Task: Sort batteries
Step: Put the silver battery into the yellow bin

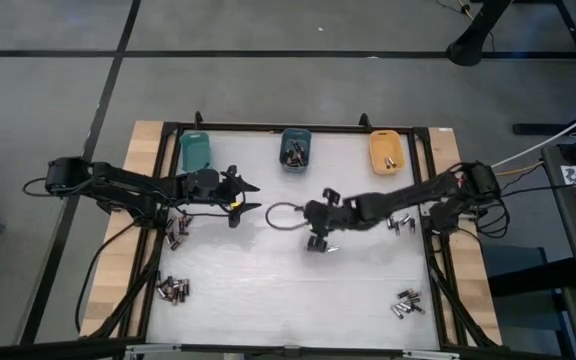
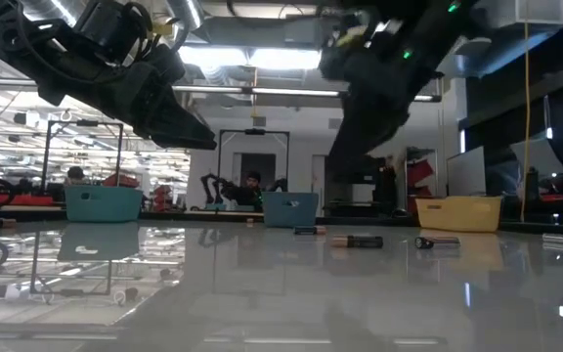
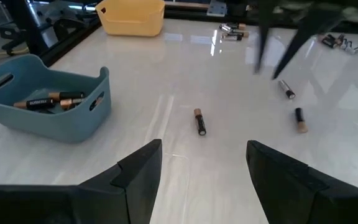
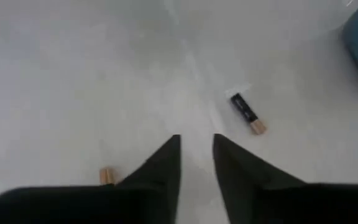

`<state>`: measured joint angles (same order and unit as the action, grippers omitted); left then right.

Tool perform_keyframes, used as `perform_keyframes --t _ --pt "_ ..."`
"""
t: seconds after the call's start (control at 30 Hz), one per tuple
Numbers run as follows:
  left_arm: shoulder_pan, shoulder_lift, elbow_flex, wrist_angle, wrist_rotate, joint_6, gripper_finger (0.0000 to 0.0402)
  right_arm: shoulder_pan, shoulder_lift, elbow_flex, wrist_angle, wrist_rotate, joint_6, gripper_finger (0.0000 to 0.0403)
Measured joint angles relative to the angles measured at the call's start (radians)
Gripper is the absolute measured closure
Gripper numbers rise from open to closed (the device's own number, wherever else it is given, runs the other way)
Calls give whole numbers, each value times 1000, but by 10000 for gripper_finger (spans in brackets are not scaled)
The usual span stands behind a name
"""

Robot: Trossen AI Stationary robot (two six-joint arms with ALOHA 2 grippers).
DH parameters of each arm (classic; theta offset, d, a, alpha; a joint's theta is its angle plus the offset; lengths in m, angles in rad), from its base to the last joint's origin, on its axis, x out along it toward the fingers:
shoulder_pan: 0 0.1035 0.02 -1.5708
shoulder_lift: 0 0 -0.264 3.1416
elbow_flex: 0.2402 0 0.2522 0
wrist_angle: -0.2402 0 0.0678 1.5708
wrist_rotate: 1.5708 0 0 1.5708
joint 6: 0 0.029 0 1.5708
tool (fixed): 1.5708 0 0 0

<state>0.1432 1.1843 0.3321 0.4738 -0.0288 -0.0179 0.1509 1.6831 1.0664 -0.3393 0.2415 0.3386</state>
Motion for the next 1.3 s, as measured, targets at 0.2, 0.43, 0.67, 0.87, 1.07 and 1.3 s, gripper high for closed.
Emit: perform_keyframes --t 0.2,0.43,0.67,0.87,1.07,1.3 --pt "0 0 0 -8 0 0 178 -69 1 0 -175 -285 75 220" --pt "1 0 0 -21 0 49 178 68 -1 0 -257 -226 127 202" --pt "2 0 0 -19 -1 43 178 153 -1 -58 -251 -65 144 220" --pt "2 0 0 -18 -1 41 178 150 -2 -184 -111 -119 192 231" --pt "1 0 0 -16 -1 32 178 151 -11 -282 34 -89 258 253" --pt "1 4 0 -25 -1 30 178 152 -7 -298 102 -11 263 384"
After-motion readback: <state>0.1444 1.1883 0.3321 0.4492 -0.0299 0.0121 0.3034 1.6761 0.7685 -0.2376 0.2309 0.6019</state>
